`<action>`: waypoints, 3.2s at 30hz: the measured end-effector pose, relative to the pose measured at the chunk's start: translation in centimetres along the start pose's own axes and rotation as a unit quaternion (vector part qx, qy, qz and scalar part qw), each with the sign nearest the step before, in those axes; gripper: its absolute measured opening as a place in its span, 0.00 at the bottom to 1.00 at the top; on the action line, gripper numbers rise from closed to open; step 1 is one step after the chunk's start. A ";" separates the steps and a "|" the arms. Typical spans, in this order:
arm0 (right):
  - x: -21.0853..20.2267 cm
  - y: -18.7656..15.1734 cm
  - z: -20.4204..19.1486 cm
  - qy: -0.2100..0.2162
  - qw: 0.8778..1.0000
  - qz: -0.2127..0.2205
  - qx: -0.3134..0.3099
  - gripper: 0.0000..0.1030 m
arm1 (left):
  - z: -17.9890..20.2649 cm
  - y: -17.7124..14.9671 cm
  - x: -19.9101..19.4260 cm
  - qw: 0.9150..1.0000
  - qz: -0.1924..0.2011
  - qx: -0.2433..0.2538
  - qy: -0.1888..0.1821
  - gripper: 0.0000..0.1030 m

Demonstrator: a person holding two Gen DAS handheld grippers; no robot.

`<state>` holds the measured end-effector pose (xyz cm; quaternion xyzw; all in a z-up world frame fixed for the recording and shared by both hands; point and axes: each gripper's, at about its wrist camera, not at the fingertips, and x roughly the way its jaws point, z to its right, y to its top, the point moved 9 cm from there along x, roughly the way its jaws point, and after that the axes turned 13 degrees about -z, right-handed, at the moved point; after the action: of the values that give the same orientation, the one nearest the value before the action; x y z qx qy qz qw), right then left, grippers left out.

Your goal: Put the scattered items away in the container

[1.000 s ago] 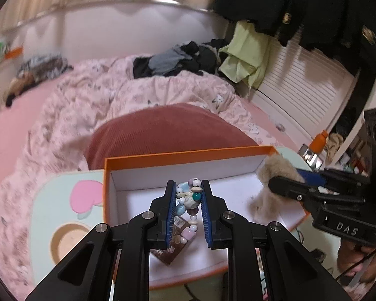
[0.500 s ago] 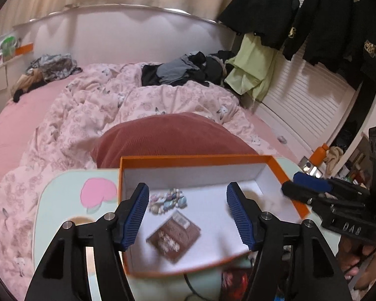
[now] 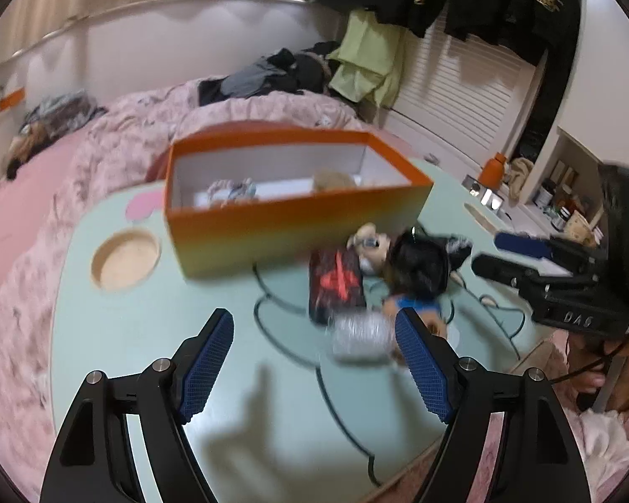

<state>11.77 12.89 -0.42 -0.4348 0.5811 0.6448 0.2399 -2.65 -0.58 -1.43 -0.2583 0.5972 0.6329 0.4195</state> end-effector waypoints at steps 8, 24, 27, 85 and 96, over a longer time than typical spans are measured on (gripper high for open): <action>2.8 -4.4 1.1 -0.013 0.998 -0.047 0.028 0.63 | -1.4 -2.9 2.8 0.998 -0.018 -0.020 0.049 0.77; 3.7 -5.4 0.7 -0.042 0.998 -0.053 -0.001 1.00 | -1.3 -3.9 3.8 0.995 -0.002 -0.015 0.094 0.99; 3.7 -5.4 0.7 -0.041 0.998 -0.053 -0.001 1.00 | -1.0 -3.7 4.1 0.995 -0.001 -0.015 0.095 0.99; 3.7 2.7 -3.8 0.028 0.999 -0.006 -0.018 0.96 | 1.3 -0.8 2.3 1.000 0.017 0.000 -0.010 0.33; 1.4 0.5 -0.6 0.115 0.992 0.012 0.045 0.40 | 1.3 -0.4 1.6 1.000 0.025 0.002 -0.014 0.33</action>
<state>10.83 11.97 -1.29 -0.4880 0.6383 0.5664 0.1835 -2.93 1.00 -2.74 -0.2329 0.5989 0.6456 0.4125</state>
